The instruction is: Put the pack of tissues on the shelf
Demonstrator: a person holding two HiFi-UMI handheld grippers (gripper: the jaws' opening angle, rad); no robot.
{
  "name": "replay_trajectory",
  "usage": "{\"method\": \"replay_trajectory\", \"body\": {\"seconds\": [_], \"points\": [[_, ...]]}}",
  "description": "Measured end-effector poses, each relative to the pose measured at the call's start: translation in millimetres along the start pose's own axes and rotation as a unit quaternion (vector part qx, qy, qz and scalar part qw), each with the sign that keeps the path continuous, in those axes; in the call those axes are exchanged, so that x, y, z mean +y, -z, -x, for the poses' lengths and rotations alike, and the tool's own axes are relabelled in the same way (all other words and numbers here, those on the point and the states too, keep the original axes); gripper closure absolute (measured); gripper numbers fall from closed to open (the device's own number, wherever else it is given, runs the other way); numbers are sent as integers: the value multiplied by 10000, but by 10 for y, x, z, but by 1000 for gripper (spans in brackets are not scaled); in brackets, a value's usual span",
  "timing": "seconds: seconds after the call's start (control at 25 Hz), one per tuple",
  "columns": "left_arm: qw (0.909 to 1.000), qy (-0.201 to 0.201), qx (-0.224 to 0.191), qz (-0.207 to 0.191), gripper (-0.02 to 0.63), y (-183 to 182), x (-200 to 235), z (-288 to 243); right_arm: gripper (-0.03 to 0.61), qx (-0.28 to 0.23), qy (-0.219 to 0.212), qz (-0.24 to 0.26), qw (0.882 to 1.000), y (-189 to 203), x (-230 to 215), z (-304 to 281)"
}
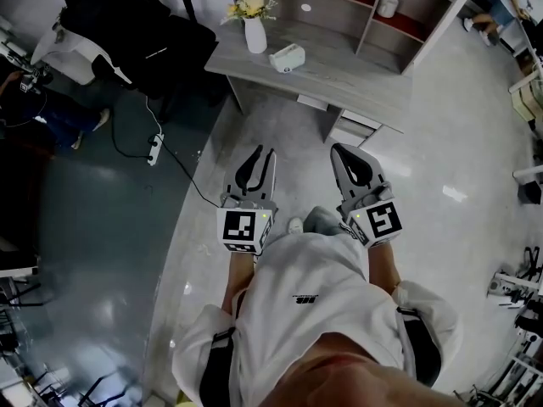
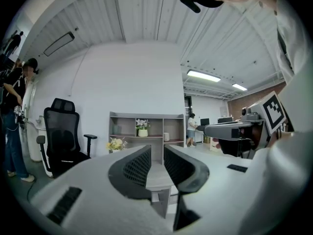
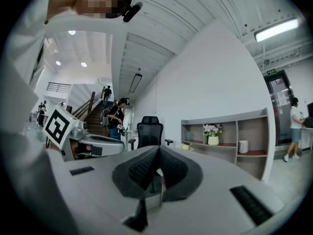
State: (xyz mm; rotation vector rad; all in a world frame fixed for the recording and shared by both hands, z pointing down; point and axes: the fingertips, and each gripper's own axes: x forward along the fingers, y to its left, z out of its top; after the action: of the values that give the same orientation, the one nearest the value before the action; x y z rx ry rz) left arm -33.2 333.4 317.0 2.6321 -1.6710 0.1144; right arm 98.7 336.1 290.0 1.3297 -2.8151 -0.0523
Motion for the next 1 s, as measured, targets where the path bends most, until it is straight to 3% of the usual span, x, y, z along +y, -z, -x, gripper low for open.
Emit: {"method": "replay_trajectory", "body": {"seconds": [0.64, 1.0], "points": [[9995, 293, 23, -88, 518, -4, 413, -835, 552, 33, 200, -96, 9997, 98, -555, -739], [9991, 398, -134, -81, 518, -166, 693, -1443, 552, 102, 71, -18, 9999, 25, -959, -1352]]}}
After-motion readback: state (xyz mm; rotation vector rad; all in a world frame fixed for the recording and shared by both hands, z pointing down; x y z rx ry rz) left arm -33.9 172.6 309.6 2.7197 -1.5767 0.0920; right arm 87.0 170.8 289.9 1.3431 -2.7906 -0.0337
